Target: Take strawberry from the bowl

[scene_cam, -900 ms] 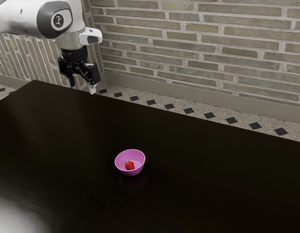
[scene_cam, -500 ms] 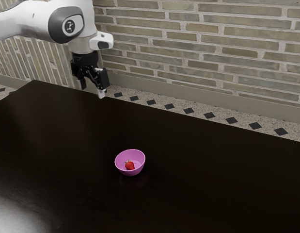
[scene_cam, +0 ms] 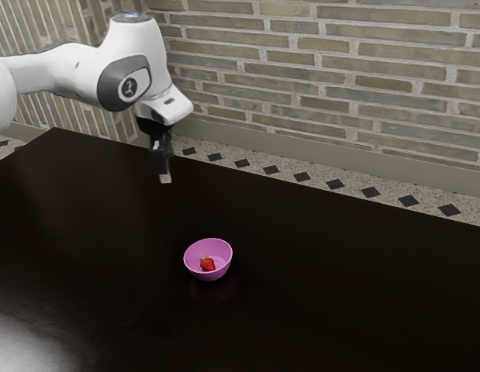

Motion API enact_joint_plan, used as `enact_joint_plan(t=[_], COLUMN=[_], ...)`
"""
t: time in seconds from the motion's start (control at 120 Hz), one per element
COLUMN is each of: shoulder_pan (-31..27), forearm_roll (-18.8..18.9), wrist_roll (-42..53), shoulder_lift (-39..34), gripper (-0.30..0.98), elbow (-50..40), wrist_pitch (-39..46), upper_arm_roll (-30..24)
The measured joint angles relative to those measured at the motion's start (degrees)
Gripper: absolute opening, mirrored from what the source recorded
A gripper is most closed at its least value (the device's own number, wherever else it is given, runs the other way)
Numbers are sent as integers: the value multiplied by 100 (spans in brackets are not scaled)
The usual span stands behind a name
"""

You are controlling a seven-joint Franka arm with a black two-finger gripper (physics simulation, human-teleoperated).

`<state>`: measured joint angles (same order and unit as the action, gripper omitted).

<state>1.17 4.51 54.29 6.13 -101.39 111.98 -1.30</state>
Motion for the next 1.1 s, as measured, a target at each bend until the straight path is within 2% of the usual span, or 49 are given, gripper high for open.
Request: enact_joint_plan(t=[0.15, 0.25, 0.467, 0.633, 1.1], shoulder_pan=[35, 22, -13, -16, 36], forearm_roll=[218, 302, 156, 131, 98], wrist_roll=[1055, 1607, 2532, 3056, 3931], shoulder_lift=[211, 290, 926, 1391, 1797], gripper=[68, 61, 45, 39, 34], elbow=[-343, -491, -513, -488, -582], wrist_pitch=[224, 494, 815, 1064, 1474], upper_arm_roll=[-299, -360, -379, -380, -471])
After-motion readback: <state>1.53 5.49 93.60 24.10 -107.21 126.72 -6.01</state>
